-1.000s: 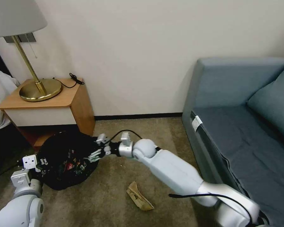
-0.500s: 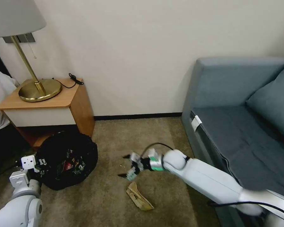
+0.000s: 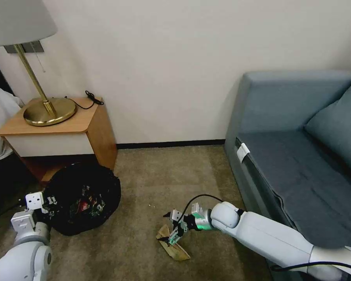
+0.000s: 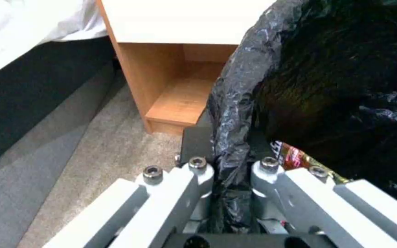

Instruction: Pick up the trash bin, then pick up the garbage on the floor and place it into the trash bin.

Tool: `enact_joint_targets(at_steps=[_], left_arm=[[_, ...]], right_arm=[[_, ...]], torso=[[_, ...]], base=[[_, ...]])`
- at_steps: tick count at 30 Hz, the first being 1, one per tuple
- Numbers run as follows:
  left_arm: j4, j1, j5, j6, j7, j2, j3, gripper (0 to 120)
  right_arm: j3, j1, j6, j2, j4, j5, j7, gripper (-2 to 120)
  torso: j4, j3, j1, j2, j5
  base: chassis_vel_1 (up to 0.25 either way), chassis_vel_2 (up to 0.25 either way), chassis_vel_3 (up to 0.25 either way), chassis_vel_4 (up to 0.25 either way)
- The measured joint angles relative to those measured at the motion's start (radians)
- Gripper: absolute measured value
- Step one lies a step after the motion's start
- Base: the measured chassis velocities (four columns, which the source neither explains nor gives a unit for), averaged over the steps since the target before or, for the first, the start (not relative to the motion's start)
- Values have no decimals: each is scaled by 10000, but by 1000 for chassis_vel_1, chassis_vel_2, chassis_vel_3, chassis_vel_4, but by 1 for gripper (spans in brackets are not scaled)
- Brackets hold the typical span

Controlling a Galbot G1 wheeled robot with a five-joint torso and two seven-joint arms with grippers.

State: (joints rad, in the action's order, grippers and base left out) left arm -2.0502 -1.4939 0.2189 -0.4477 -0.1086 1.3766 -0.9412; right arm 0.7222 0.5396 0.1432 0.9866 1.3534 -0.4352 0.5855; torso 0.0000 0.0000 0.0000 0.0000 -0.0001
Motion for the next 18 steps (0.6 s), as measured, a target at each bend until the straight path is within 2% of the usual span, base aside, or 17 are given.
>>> enact_joint_targets(at_steps=[8, 18], left_arm=[[-115, -35, 30, -1, 29, 1, -10, 4], [-85, -22, -13, -4, 80, 30, 59, 4]], right_arm=[[17, 49, -142, 281, -801, 585, 197, 100], [-205, 144, -564, 1231, -2319, 1724, 360, 100]], torso=[[0, 0, 0, 0, 0], [0, 0, 0, 0, 0]], base=[[0, 0, 0, 0], [0, 0, 0, 0]])
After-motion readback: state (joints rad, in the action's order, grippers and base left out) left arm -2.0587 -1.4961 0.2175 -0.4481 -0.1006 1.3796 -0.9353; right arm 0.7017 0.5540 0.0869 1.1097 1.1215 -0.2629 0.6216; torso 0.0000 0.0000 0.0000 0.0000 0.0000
